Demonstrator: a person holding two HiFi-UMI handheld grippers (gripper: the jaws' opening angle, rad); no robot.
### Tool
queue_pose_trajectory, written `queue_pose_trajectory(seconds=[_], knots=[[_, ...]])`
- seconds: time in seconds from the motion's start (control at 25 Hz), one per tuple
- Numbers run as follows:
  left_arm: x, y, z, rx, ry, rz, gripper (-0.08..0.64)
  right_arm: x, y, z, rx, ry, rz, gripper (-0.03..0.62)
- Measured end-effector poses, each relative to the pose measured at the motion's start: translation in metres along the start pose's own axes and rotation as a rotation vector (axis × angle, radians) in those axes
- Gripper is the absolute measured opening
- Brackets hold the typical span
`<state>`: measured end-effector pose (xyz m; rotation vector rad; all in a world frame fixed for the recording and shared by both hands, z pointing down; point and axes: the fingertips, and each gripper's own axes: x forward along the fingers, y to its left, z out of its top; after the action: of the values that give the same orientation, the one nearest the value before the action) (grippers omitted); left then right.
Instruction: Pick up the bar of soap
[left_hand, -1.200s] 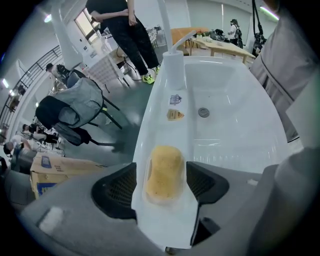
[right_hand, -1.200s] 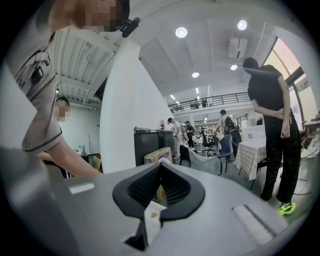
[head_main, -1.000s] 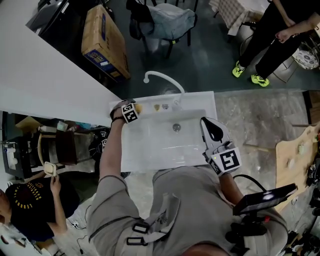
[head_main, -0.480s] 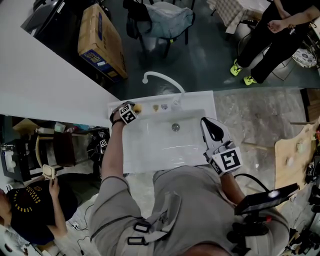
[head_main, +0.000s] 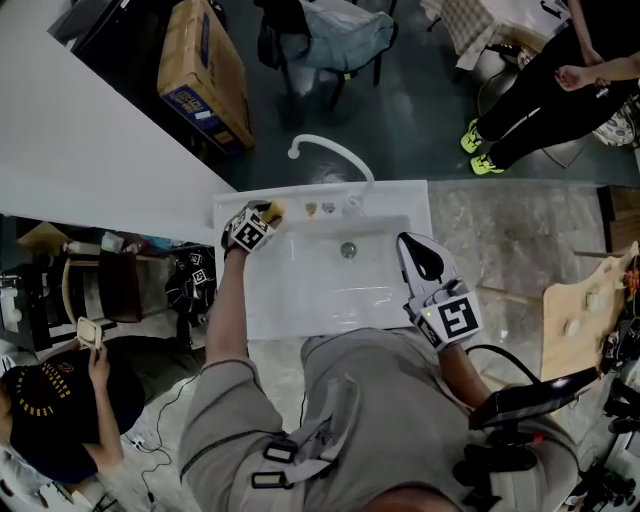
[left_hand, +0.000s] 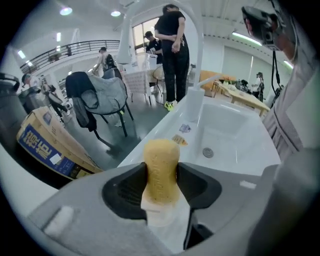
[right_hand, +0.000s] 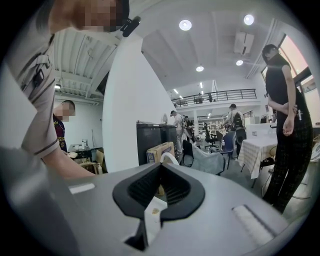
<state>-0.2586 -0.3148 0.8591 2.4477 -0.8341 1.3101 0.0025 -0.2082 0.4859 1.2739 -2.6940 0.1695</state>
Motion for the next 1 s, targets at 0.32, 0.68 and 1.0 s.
queue_pose_trajectory(seconds=[0.32, 0.68, 1.0], knots=[[-0.058, -0.012, 0.050, -0.294, -0.355, 0.028, 0.172, 0.011, 0.019, 0.008, 0.005, -0.006, 0.049, 0.002], [-0.200, -0.049, 0.149, -0.549, -0.990, 0.002, 0.175, 0.013, 0.028, 0.024, 0.009, -0.067, 0.087, 0.002], [-0.319, -0.107, 0.212, -0.632, -1.316, -0.014, 0.176, 0.007, 0.031, 0.037, 0.011, -0.136, 0.117, 0.002]])
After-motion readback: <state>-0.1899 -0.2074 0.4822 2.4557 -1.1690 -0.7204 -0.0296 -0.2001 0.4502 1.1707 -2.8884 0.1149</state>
